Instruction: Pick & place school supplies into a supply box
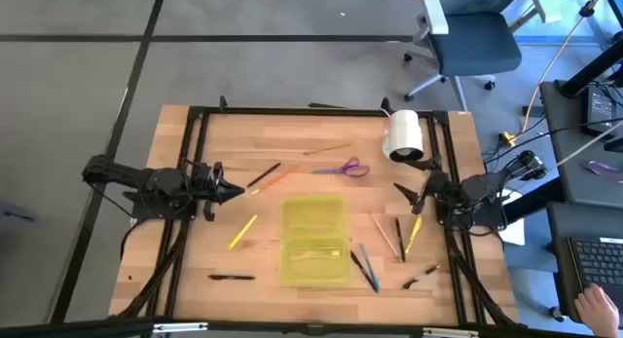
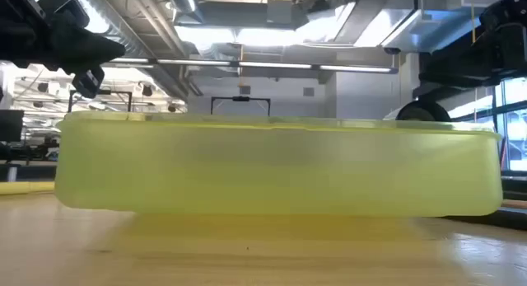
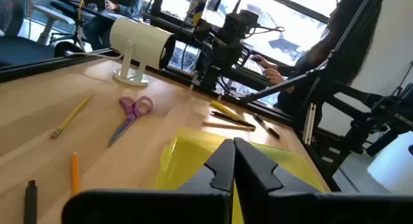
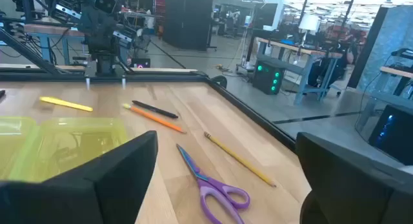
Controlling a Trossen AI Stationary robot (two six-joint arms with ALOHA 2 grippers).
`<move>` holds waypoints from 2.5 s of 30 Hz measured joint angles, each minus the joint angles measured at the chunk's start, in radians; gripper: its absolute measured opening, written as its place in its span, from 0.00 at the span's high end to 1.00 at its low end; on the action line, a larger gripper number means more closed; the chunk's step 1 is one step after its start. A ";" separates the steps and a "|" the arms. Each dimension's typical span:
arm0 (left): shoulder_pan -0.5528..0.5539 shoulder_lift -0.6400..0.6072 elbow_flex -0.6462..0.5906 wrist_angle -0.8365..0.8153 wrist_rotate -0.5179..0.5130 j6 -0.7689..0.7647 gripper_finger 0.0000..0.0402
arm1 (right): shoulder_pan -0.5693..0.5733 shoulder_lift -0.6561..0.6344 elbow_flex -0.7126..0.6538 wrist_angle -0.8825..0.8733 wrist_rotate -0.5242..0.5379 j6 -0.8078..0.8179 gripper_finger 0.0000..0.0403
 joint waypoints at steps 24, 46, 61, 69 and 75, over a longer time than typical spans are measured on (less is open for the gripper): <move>0.000 0.000 0.000 0.000 0.000 0.000 0.99 | 0.000 0.000 0.000 0.000 0.000 0.000 0.08; 0.000 0.000 0.000 0.000 0.000 0.000 0.99 | 0.000 0.000 0.000 0.000 0.000 0.000 0.08; 0.000 0.000 0.000 0.000 0.000 0.000 0.99 | 0.000 0.000 0.000 0.001 0.000 0.001 0.08; 0.000 0.000 0.000 0.000 0.000 0.000 0.99 | 0.000 0.000 0.000 0.027 -0.110 0.221 0.08; 0.000 0.000 0.000 0.000 0.000 0.000 0.99 | 0.000 0.000 0.000 0.035 -0.111 0.249 0.08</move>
